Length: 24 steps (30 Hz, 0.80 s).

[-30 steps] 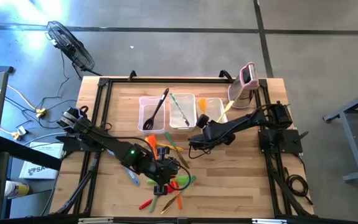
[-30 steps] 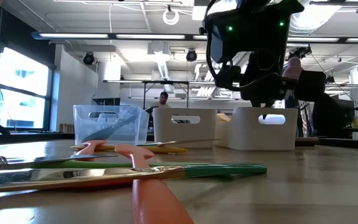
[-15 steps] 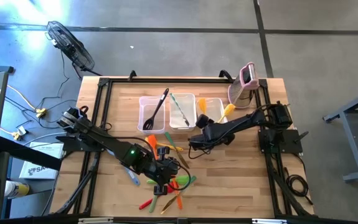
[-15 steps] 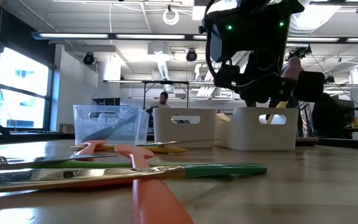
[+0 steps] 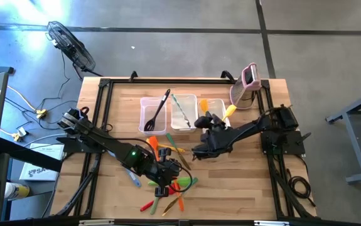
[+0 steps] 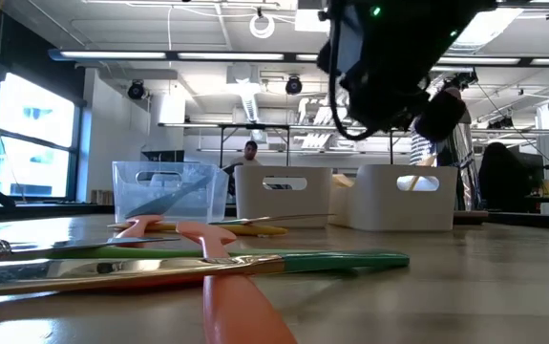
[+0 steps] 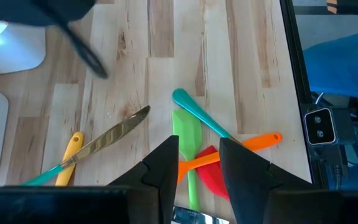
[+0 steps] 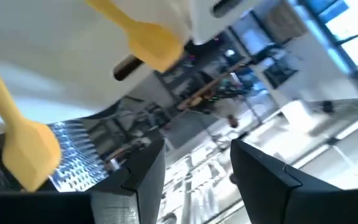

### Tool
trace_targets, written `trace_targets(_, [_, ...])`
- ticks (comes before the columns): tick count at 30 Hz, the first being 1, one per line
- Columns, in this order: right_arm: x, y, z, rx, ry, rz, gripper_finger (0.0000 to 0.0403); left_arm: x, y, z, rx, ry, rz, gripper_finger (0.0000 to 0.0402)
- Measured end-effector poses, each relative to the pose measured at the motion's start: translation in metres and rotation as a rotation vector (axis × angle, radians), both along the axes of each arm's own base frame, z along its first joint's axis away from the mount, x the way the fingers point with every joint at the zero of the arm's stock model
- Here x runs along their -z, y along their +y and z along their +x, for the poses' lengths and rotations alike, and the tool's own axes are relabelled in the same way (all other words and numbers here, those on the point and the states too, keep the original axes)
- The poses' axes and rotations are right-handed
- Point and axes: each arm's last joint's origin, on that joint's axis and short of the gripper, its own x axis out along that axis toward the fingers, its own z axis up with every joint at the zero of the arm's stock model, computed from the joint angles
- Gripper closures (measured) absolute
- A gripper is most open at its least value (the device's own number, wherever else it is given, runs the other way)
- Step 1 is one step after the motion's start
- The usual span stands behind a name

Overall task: Pick & Place Kitchen Items
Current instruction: Put the bottom green knife into the left white bin

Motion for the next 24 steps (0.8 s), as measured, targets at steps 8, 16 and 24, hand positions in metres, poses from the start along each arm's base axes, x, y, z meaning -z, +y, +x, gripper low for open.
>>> trace_targets(8, [-0.033, 0.042, -0.018, -0.160, -0.441, -0.156, 0.0231, 0.000, 0.000, 0.000, -0.004, 0.004, -0.001, 0.0288])
trace_targets(16, [-0.091, 0.104, -0.082, -0.214, -1.103, 0.373, 0.0231, 0.001, 0.000, -0.001, -0.045, 0.012, -0.034, 0.0288])
trace_targets(24, [-0.126, 0.121, -0.135, 0.383, -1.411, 1.282, 0.0231, 0.001, -0.001, -0.001, -0.067, 0.033, -0.099, 0.0288])
